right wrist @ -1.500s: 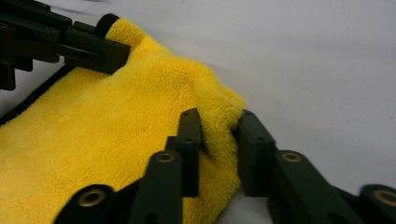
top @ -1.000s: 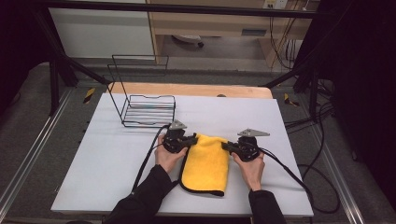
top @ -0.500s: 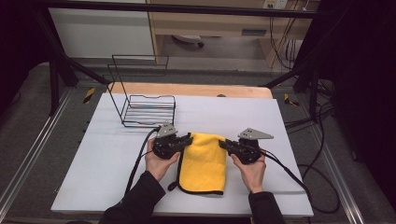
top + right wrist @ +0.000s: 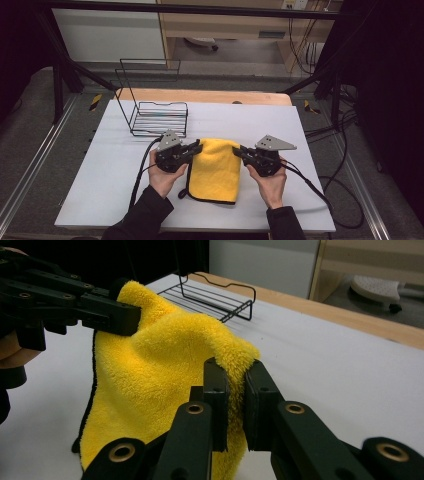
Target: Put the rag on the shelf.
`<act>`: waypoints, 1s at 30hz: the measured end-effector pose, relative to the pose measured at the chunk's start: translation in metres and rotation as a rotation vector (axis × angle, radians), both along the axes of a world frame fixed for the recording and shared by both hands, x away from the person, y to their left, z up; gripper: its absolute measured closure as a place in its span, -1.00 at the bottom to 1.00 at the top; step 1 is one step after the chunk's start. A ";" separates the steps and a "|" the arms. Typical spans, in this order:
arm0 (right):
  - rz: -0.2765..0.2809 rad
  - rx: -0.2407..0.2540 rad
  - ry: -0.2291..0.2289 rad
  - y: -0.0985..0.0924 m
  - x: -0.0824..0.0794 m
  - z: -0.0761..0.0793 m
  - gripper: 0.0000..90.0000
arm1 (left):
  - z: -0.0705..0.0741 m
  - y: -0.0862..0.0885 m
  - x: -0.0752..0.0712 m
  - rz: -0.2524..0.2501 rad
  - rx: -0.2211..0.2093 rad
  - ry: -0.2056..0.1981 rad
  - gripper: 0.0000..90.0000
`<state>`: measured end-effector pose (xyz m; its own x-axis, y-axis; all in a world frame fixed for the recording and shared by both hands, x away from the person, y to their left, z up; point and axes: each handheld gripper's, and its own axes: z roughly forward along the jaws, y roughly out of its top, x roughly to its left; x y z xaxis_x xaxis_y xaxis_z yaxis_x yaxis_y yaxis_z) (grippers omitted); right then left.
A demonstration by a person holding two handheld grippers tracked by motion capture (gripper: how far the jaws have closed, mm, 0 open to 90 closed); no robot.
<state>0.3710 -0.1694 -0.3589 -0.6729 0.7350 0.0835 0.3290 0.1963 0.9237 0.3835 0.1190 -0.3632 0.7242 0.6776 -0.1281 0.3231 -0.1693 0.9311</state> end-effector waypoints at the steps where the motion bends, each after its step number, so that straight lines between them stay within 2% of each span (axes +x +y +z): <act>1: 0.001 -0.003 -0.007 0.001 -0.001 0.002 0.83 | 0.003 0.001 -0.001 0.002 -0.003 -0.009 0.81; 2: 0.002 0.001 -0.026 0.002 -0.001 0.008 0.83 | 0.006 0.001 -0.002 0.004 -0.003 -0.021 0.81; 11: 0.010 -0.014 -0.093 0.009 -0.003 0.027 0.84 | 0.021 0.008 -0.006 0.019 -0.022 -0.081 0.82; 21: 0.016 -0.008 -0.142 0.016 -0.001 0.040 0.83 | 0.038 0.017 -0.007 0.038 -0.047 -0.126 0.82; 30: 0.009 0.020 -0.193 0.025 -0.001 0.055 0.83 | 0.052 0.025 -0.008 0.051 -0.063 -0.169 0.82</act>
